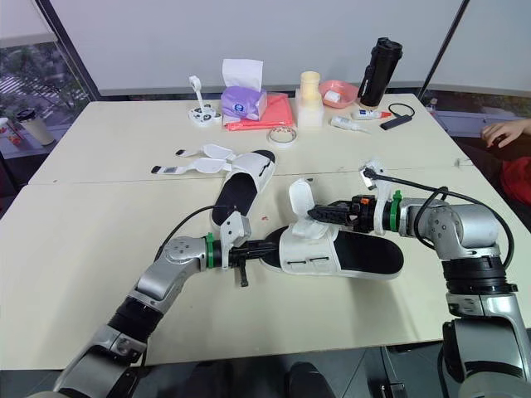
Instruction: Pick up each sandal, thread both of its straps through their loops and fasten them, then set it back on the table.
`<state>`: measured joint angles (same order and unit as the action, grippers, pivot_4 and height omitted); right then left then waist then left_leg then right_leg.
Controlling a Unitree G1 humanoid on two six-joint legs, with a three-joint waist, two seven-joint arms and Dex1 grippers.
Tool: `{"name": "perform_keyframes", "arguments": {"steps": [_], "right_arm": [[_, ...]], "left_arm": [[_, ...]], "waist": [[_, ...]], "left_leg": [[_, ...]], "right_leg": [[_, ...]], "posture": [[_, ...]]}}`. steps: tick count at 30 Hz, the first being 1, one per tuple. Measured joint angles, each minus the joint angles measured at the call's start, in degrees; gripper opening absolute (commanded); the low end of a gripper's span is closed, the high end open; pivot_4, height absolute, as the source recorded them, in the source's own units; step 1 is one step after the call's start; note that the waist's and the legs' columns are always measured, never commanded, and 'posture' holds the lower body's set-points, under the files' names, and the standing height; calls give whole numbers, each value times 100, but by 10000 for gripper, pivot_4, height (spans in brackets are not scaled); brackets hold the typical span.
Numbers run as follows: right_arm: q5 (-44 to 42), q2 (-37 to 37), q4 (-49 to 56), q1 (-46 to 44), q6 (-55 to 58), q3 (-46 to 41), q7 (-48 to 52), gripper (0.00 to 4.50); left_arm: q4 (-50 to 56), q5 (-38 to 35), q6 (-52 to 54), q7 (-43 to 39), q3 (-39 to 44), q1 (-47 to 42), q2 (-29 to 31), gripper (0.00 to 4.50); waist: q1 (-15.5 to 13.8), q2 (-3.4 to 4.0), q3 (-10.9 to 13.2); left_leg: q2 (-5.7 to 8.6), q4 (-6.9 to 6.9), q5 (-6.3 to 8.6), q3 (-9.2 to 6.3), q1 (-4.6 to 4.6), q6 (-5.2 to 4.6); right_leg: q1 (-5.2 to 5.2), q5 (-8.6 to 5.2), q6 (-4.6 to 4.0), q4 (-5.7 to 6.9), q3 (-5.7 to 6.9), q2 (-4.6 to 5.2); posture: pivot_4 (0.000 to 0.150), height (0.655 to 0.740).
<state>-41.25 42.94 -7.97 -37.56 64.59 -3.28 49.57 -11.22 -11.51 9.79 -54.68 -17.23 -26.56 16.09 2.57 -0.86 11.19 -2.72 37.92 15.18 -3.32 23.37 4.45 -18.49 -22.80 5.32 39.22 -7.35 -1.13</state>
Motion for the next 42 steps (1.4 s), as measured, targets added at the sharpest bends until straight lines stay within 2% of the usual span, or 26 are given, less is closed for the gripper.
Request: {"name": "perform_keyframes", "arguments": {"steps": [7, 10, 13, 17, 18, 30, 38, 42], "right_arm": [[66, -16, -242, -115, 138, -1, 43, 44753], [44, -66, -237, -114, 209, -6, 43, 37599], [2, -101, -103, -90, 251, -5, 111, 23802], [-64, -204, 0, -86, 213, -53, 156, 3176], [-64, -212, 1, -86, 142, -68, 169, 229], [71, -85, 1100, -133, -1117, -448, 380, 229], [976, -119, 905, -705, -2840, -461, 70, 229], [1555, -123, 1392, -695, -3931, -323, 51, 229]], "left_arm": [[10, 0, 0, 7, -2, 7, -1, 221], [10, 0, 0, 11, -2, 8, -1, 221], [13, 0, 0, 11, -2, 10, -1, 221], [13, 0, 0, 23, -2, 12, -4, 221], [14, 0, 0, 23, -3, 12, -4, 221], [5, 0, 0, 30, 2, 24, -11, 221], [-131, 0, -11, -38, -15, -55, -61, 221], [-206, 0, -24, -88, -20, -105, -64, 221]], "waist": [[0, 0, 0], [1, 0, 0], [-1, 0, 0], [-1, 0, 0], [-1, 1, 0], [0, 3, 2], [-13, 3, 2], [-13, 6, 3]], "left_leg": [[0, -1, 0, 1, 0, 0], [0, -1, 0, 1, 0, 0], [0, -1, 0, 0, 1, 0], [0, -1, 0, 1, 1, 0], [1, -1, 0, 1, 1, 0], [1, -2, 0, 1, 2, 0], [1, -3, 0, 0, 3, 0], [1, -3, 0, 0, 3, 0]], "right_leg": [[-1, 0, 0, 0, -1, 0], [-1, 0, 0, 0, -1, 0], [-2, 0, 0, 0, -1, 0], [-2, 0, 0, 0, 0, 0], [-2, 0, 0, 0, -1, 0], [-3, 0, 0, -1, 0, 0], [-4, 0, 0, -2, 0, 1], [-5, 0, 0, -2, 0, 4]], "posture": [[1500, 7400], [1500, 7400], [1500, 7400], [1500, 7400], [1500, 7400], [1500, 7400], [1500, 7400], [1500, 7400]]}}
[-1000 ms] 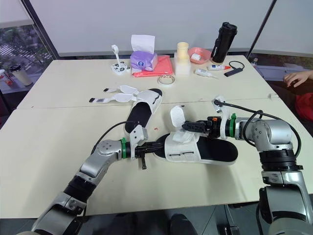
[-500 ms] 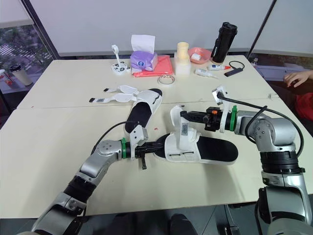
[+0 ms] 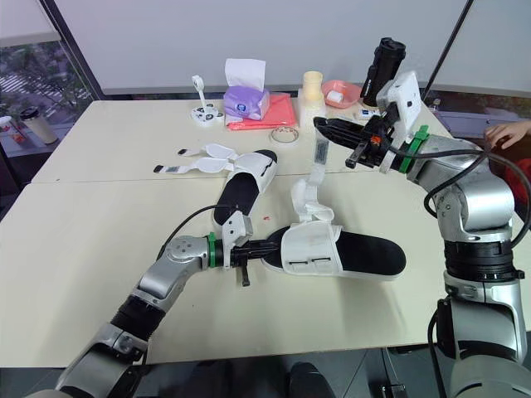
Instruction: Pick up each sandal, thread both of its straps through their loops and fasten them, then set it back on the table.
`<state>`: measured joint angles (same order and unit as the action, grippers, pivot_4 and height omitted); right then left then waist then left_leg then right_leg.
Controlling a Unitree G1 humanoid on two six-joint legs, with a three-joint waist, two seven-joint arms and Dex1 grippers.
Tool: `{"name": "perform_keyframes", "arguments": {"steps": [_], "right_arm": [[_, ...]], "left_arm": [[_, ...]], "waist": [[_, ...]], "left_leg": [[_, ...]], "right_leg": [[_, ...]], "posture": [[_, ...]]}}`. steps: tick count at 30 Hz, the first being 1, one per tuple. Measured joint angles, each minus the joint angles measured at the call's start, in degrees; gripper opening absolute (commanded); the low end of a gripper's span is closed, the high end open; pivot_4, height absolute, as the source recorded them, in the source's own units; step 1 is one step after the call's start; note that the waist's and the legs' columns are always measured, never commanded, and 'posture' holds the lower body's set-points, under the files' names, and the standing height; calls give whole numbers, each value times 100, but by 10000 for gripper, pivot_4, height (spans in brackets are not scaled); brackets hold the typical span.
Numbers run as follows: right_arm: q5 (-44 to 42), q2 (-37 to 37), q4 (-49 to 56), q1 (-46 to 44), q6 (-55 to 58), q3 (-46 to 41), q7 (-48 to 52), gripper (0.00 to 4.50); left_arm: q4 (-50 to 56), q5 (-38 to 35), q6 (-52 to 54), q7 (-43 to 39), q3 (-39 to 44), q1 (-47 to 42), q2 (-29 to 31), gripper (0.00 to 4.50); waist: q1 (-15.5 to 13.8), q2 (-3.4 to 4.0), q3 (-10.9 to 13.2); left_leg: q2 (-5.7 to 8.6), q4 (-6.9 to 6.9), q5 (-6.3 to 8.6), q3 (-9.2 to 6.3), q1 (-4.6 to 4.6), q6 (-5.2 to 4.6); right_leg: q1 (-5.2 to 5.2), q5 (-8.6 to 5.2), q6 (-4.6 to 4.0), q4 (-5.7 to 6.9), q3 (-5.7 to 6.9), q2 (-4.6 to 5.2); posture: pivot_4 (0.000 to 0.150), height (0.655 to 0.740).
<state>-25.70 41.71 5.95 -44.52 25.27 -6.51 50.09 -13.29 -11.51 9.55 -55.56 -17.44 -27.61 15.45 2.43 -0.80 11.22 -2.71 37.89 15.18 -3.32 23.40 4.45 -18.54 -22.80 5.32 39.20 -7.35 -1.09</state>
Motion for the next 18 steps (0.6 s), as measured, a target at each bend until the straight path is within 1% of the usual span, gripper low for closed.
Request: {"name": "perform_keyframes", "arguments": {"steps": [2, 4, 7, 9, 10, 12, 15, 18], "right_arm": [[452, 27, 403, 140, -738, 107, -23, 229], [1148, 52, 697, 366, -1855, 256, -89, 229], [2099, 199, 1139, 867, -4069, 364, -108, 229], [2423, 331, 1496, 1460, -5395, 333, -57, 229], [2581, 412, 1652, 1921, -6138, 308, -40, 229], [2858, 478, 1732, 2763, -7210, 211, -39, 229], [3282, 510, 1549, 3612, -8183, -102, -200, 229], [3791, 478, 1155, 3814, -8725, -242, -432, 229]], "left_arm": [[-13, 0, -1, -19, 1, -8, -2, 221], [-17, 0, -1, -29, 4, -9, -2, 221], [-20, -1, 0, -61, 5, -14, -2, 221], [-27, -1, -2, -75, -9, -17, -7, 221], [-41, -1, -5, -81, -18, -29, -17, 221], [-81, -2, -9, -104, -10, -45, -20, 221], [-224, -2, -10, -149, 9, -111, -43, 221], [-354, 0, -23, -157, 25, -181, -115, 221]], "waist": [[-1, 0, 0], [1, 0, 0], [-4, -1, 0], [-10, -3, -1], [-20, -5, -1], [-19, -5, -1], [-4, -4, -2], [-1, -3, -2]], "left_leg": [[0, 0, 0, -2, 0, 0], [1, 0, 0, -1, 0, 0], [2, -4, 0, 0, 0, 0], [5, -6, 0, 0, 0, 1], [4, -6, 0, 0, 0, 1], [8, -4, -1, 1, -1, 1], [18, 0, -7, 1, -16, 11], [25, 0, -21, 1, -41, 10]], "right_leg": [[1, 0, 0, 0, 2, 0], [1, 0, 0, -1, 2, 0], [1, 0, 1, -6, 2, 0], [11, -1, 1, -15, 9, -1], [13, -1, 1, -18, 10, -1], [18, -1, 1, -18, 10, 0], [30, 0, 0, -9, 9, 0], [56, 2, 2, -5, 8, -1]], "posture": [[1500, 7400], [1500, 7400], [1500, 7400], [1500, 7400], [1500, 7400], [1500, 7400], [1500, 7400], [1500, 7400]]}}
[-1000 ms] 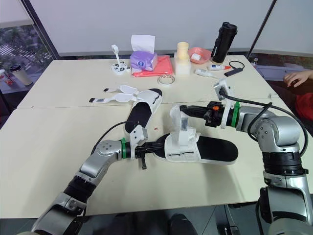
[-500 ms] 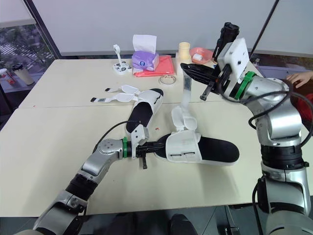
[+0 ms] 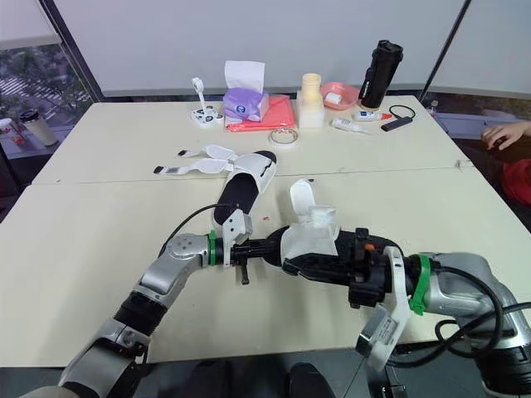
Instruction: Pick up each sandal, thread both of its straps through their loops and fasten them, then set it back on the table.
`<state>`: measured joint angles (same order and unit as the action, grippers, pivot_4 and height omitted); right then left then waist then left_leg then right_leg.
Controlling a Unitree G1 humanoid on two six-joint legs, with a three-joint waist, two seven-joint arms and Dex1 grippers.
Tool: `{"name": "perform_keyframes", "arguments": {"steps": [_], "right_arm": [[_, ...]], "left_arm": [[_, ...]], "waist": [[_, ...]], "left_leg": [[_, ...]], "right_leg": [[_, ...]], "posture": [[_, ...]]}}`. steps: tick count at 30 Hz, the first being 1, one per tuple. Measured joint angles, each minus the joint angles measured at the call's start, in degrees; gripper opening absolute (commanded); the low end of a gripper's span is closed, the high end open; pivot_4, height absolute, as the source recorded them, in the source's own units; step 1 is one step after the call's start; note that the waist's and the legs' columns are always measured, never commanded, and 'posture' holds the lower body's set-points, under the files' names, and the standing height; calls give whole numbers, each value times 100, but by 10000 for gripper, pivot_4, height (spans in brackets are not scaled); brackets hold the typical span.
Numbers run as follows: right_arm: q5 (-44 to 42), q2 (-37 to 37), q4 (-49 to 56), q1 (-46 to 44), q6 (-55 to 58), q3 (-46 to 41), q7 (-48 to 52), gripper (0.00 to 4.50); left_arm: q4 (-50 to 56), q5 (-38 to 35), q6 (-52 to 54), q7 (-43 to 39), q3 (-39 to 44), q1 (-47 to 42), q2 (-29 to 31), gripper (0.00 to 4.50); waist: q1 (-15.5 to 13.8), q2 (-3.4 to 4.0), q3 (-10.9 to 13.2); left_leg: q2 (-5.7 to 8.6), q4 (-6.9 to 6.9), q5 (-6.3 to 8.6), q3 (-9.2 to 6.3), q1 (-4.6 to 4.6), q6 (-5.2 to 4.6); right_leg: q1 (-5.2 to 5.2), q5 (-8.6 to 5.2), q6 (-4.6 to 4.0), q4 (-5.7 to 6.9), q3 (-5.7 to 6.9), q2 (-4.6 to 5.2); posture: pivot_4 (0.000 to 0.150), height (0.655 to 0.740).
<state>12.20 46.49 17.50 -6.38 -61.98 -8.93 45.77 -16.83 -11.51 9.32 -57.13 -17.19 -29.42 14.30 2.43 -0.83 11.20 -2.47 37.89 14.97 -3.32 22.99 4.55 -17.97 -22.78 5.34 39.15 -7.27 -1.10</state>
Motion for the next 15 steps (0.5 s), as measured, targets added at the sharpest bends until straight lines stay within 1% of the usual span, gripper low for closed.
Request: {"name": "perform_keyframes", "arguments": {"steps": [3, 4, 5, 6, 7, 9, 11, 15], "right_arm": [[347, -44, -254, 58, -238, -36, -295, 9186], [408, -43, -311, 125, -265, -37, -365, 13177], [476, -42, -369, 220, -288, -40, -426, 19152], [558, -42, -430, 368, -319, -40, -496, 23573], [624, -42, -464, 478, -339, -44, -547, 29539], [726, -40, -474, 710, -319, -89, -675, 38968], [777, -15, -481, 1063, -180, -143, -729, 38968], [983, 220, -885, 1770, -129, -378, -884, 38968]], "left_arm": [[-106, 11, -9, -2, -5, -16, -99, 221], [-111, 12, -12, -6, -9, -20, -110, 221], [-119, 13, -14, -11, -9, -27, -116, 221], [-120, 13, -16, -25, -10, -30, -119, 221], [-118, 13, -20, -35, -9, -30, -118, 221], [-117, 13, -21, -37, -10, -31, -118, 221], [-109, 13, -20, -25, -9, -29, -121, 221], [-90, 13, -19, -15, -5, -8, -113, 221]], "waist": [[-17, -3, 2], [-26, -6, 3], [-37, -7, 4], [-44, -6, 3], [-45, -6, 3], [-50, -5, 3], [-65, -6, 3], [-75, -5, 2]], "left_leg": [[7, -8, 0, -4, -51, 0], [7, -12, 0, -4, -56, 0], [9, -19, 0, -4, -55, 0], [12, -25, 0, -3, -55, 0], [14, -31, 0, -2, -55, 0], [15, -40, -1, -3, -58, 1], [16, -47, -3, -3, -62, 4], [19, -50, -3, 0, -64, 4]], "right_leg": [[54, -2, 0, -9, 0, 2], [60, -2, 0, -14, 0, 3], [59, -2, 0, -18, 0, 5], [59, -2, 0, -20, 0, 8], [56, -2, 0, -21, 0, 10], [56, -2, 0, -22, 0, 12], [56, -2, 0, -24, 0, 11], [57, -2, 0, -30, -3, 13]], "posture": [[1500, 7400], [1500, 7400], [1500, 7400], [1500, 7400], [1500, 7400], [1500, 7400], [1500, 7400], [1500, 7400]]}}
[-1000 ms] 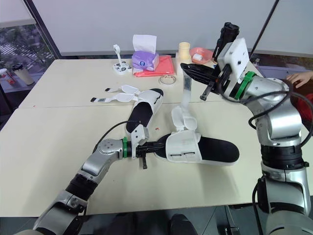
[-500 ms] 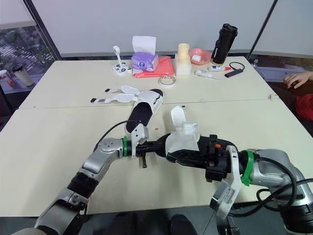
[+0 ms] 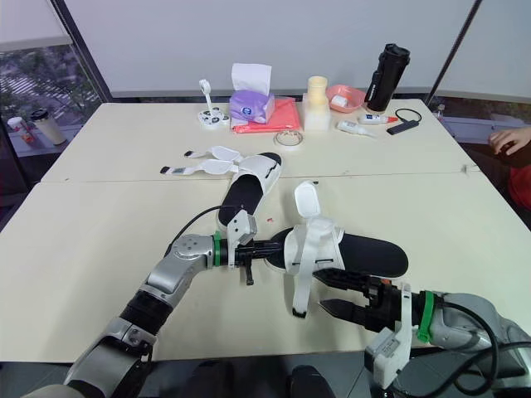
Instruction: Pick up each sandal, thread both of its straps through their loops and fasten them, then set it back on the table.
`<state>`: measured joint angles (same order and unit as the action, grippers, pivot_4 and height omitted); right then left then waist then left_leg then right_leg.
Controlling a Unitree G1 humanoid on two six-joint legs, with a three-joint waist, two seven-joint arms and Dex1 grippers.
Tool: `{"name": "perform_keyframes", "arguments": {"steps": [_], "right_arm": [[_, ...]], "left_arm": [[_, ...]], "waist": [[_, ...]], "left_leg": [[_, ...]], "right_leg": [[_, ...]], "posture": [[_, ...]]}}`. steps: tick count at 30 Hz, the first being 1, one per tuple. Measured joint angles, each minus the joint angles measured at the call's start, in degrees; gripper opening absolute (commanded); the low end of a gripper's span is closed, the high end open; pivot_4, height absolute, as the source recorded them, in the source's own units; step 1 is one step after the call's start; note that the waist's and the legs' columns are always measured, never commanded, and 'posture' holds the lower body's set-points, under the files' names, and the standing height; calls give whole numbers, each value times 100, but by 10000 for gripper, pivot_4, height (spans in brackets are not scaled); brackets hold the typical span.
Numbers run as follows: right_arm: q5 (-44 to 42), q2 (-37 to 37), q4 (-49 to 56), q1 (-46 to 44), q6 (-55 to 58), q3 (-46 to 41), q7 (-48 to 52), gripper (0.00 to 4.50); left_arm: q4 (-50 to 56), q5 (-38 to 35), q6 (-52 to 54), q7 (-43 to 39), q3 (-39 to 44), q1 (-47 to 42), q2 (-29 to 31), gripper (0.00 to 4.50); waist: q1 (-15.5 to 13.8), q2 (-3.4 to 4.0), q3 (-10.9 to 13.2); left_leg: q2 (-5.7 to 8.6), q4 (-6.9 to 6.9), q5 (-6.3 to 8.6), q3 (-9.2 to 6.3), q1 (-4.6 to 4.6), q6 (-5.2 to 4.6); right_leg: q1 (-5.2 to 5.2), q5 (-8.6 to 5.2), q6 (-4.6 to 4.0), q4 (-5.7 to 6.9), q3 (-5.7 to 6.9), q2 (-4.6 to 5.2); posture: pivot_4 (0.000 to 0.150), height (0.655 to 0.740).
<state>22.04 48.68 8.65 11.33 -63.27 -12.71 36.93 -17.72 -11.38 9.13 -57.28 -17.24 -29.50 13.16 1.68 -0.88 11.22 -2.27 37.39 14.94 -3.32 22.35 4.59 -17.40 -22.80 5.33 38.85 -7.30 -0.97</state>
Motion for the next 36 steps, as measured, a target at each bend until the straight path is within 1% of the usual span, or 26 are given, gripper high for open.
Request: {"name": "perform_keyframes", "arguments": {"steps": [2, 3, 4, 6, 9, 12, 13, 14, 15, 16, 18, 21, 23, 27, 31, 33, 34, 36], "right_arm": [[-67, 5, -199, 59, 339, -120, -73, 38968], [-253, -5, -219, 54, 733, -142, -76, 38968], [-717, -31, -157, 52, 1412, -133, -35, 38968], [-2038, -32, 313, 96, 3102, -118, 140, 38968], [-4089, 101, 1372, 426, 5611, -38, 359, 38968], [-6968, 705, 2170, 641, 8071, -158, 33, 38968], [-7999, 934, 2374, 685, 8754, -305, -81, 38968], [-8697, 1097, 2516, 718, 9188, -411, -136, 38968], [-9297, 1224, 2630, 768, 9583, -514, -170, 38968], [-9625, 1306, 2680, 821, 9869, -578, -173, 38968], [-9890, 1379, 2709, 942, 10291, -601, -121, 38968], [-9915, 1355, 2608, 960, 10765, -428, -29, 38968], [-9828, 1235, 2477, 788, 10932, -200, -17, 38968], [-9359, 731, 2121, 130, 11091, 380, -81, 38968], [-9068, 310, 1920, -343, 11289, 810, -114, 38968], [-8963, 44, 1884, -525, 11370, 983, -167, 33665], [-8911, -139, 1870, -602, 11402, 1071, -216, 30027], [-8864, -311, 1870, -658, 11440, 1173, -287, 20524]], "left_arm": [[5, 0, 0, 1, 8, 8, 26, 221], [6, 0, 1, 2, 10, 8, 34, 221], [12, 0, 1, 4, 13, 13, 40, 221], [34, 0, 2, 4, 11, 25, 42, 221], [65, 0, 2, -4, 0, 25, 36, 221], [36, 0, 1, -10, 0, 20, 40, 221], [32, 0, 1, -9, 1, 15, 37, 221], [32, 0, 1, -9, 0, 9, 33, 221], [31, 0, 1, -8, -2, 6, 25, 221], [36, 0, 1, -8, -4, 5, 18, 221], [52, -1, 2, -9, -12, 6, 15, 221], [130, -1, 35, -10, -6, 37, 34, 221], [207, 2, 69, 6, 0, 72, 50, 221], [469, 4, 212, 79, 6, 202, 80, 221], [722, 1, 340, 165, 4, 279, 82, 221], [838, -1, 406, 221, 8, 346, 99, 221], [895, -1, 427, 248, 6, 381, 106, 221], [963, -2, 457, 287, 6, 426, 106, 221]], "waist": [[33, -1, 0], [45, 1, -1], [54, 2, -1], [57, 6, -3], [33, 8, -5], [36, 20, -9], [38, 18, -8], [38, 15, -8], [38, 12, -8], [38, 10, -8], [36, 8, -7], [35, 7, -7], [43, 5, -6], [67, 3, -5], [41, 13, -11], [29, 11, -12], [30, 11, -12], [27, 12, -12]], "left_leg": [[0, 0, -1, 0, -3, 0], [0, -1, -2, -1, -4, 0], [0, -3, -4, -2, -4, 0], [-1, -11, -8, -6, -4, 2], [-9, -26, -9, -17, 4, 4], [-12, -30, -9, -13, 9, 3], [-11, -29, -8, -14, 9, 3], [-10, -29, -8, -15, 8, 3], [-10, -29, -8, -16, 9, 2], [-10, -30, -8, -16, 11, 2], [-10, -32, -7, -16, 16, 1], [-11, -32, -7, -14, 28, 0], [-12, -33, -7, -14, 32, 0], [-13, -40, -7, -15, 44, 0], [-13, -32, -9, -15, 117, 1], [-15, -34, -8, -15, 117, 1], [-15, -36, -8, -15, 117, 1], [-16, -37, -8, -15, 117, 1]], "right_leg": [[2, 0, 0, 0, -1, 0], [4, 0, 0, 0, -2, 0], [5, 0, -1, 0, -2, 1], [5, 0, -1, 0, -2, 5], [6, 0, -1, -21, 6, 4], [13, 1, 1, -40, 14, 11], [17, 2, 1, -43, 16, 11], [20, 2, 1, -48, 16, 11], [19, 2, 1, -51, 16, 10], [18, 2, 1, -55, 16, 10], [13, 2, 1, -63, 16, 10], [1, 3, 3, -68, 16, 11], [-5, 3, 4, -69, 15, 12], [-20, 3, 4, -70, 15, 11], [-95, 4, 5, -57, 21, 9], [-97, 4, 4, -60, 21, 9], [-98, 3, 4, -62, 21, 8], [-98, 3, 4, -62, 21, 9]], "posture": [[1500, 7400], [1500, 7400], [1500, 7400], [1500, 7400], [1500, 7400], [1500, 7400], [1500, 7400], [1500, 7400], [1500, 7400], [1500, 7400], [1500, 7400], [1500, 7400], [1500, 7400], [1500, 7400], [1500, 7400], [1500, 7400], [1500, 7400], [1500, 7400]]}}
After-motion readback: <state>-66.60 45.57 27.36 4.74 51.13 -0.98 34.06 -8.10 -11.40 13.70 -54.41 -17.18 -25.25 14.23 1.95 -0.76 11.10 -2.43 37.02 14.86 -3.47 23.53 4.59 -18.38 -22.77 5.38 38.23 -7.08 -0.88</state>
